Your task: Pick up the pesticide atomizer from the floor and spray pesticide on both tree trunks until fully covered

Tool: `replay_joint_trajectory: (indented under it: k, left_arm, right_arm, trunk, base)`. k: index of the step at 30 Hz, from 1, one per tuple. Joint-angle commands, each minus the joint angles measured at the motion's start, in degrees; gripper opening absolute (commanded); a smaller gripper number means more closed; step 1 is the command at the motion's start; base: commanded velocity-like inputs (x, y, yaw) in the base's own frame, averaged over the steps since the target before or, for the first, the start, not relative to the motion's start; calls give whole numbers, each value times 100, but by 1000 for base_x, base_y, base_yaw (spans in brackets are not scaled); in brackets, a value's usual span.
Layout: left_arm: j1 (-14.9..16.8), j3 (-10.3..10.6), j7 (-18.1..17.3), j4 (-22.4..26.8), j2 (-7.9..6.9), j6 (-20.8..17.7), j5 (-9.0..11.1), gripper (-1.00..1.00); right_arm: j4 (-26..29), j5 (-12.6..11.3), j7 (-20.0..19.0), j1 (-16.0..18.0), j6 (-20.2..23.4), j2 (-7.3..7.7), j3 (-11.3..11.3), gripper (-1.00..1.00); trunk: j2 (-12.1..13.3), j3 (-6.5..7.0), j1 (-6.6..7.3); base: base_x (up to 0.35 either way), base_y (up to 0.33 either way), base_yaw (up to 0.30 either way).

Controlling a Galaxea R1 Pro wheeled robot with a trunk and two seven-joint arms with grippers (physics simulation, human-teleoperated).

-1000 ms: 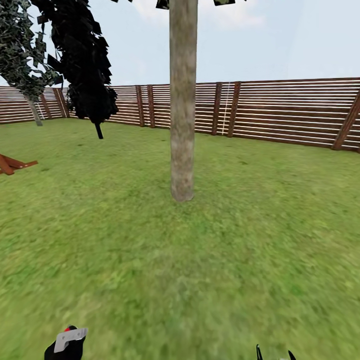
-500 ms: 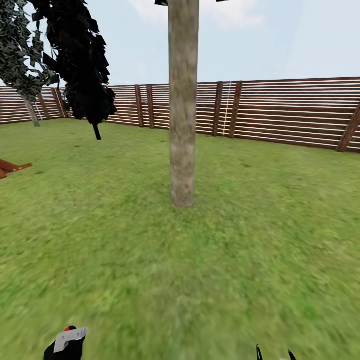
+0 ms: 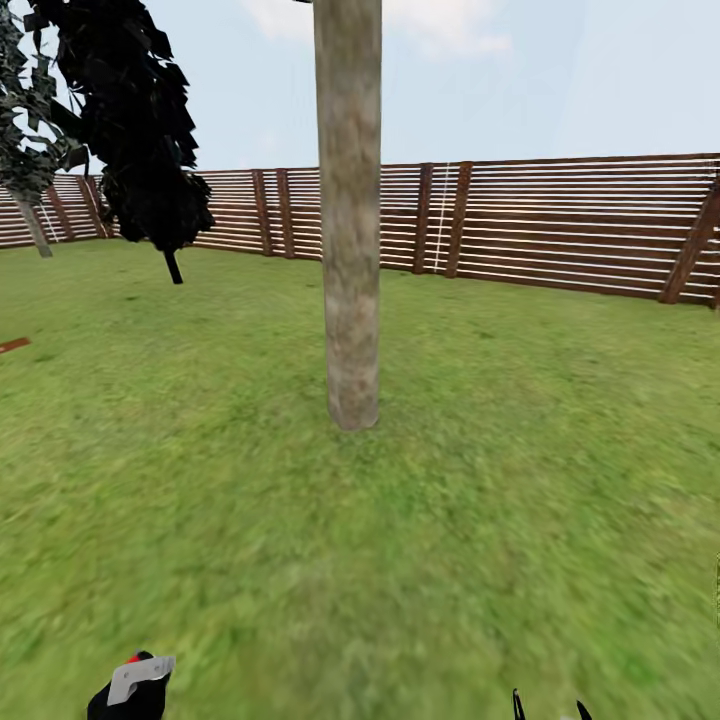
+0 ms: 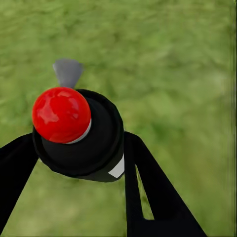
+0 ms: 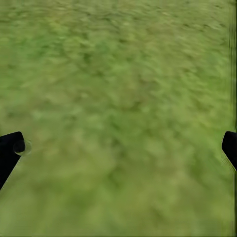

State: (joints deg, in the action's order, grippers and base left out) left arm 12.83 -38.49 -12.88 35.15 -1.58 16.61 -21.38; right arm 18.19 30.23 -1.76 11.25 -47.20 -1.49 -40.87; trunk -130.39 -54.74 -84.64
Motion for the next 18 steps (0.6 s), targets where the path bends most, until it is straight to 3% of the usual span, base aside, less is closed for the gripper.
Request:
replay_joint_trajectory:
  k: [1, 4, 10, 13, 14, 15, 16, 17, 18]
  left_arm:
    - [0, 0, -4, 1, 0, 0, 2, -100]
    - [0, 0, -4, 1, 2, 0, 2, -100]
    - [15, -20, -17, -3, -7, -14, 4, -100]
    - [42, 20, -58, 5, -71, 15, -13, -100]
    - [54, 52, -98, 12, -122, 33, -28, -100]
    - [71, 153, -324, 11, -246, 41, -105, -100]
    - [78, 336, -745, 12, -405, 26, -254, -100]
    - [112, 532, -1430, 22, -625, -7, -403, -100]
    - [165, 589, -1743, 37, -712, -17, -451, -100]
  right_arm:
    - [0, 0, 0, 0, 0, 0, 0, 100]
    - [0, 0, 0, 0, 0, 0, 0, 100]
    - [18, -7, 5, 0, 2, 8, -21, 100]
    - [462, 66, -29, 0, 18, 0, 79, 100]
    - [677, 166, -36, 0, 26, -4, 252, 100]
    - [934, 328, -38, 0, 46, -12, 616, 100]
    - [1102, 456, -36, 0, 100, -17, 1006, 100]
    - [1222, 602, -36, 21, 357, -29, 1592, 100]
    - [1267, 664, -37, 49, 573, -35, 1896, 100]
  trunk:
    - [0, 0, 0]
    - [0, 0, 0]
    - [0, 0, 0]
    - [0, 0, 0]
    - [0, 0, 0]
    - [0, 0, 0]
    - [0, 0, 0]
    - [0, 0, 0]
    - [0, 0, 0]
  base:
    - [340, 0, -283]
    - [340, 0, -242]
    - [340, 0, -19]
    - [340, -9, 0]
    - [340, -50, 0]
    - [340, -65, 0]
    - [340, -72, 0]
    - [340, -77, 0]
    - [339, -79, 0]
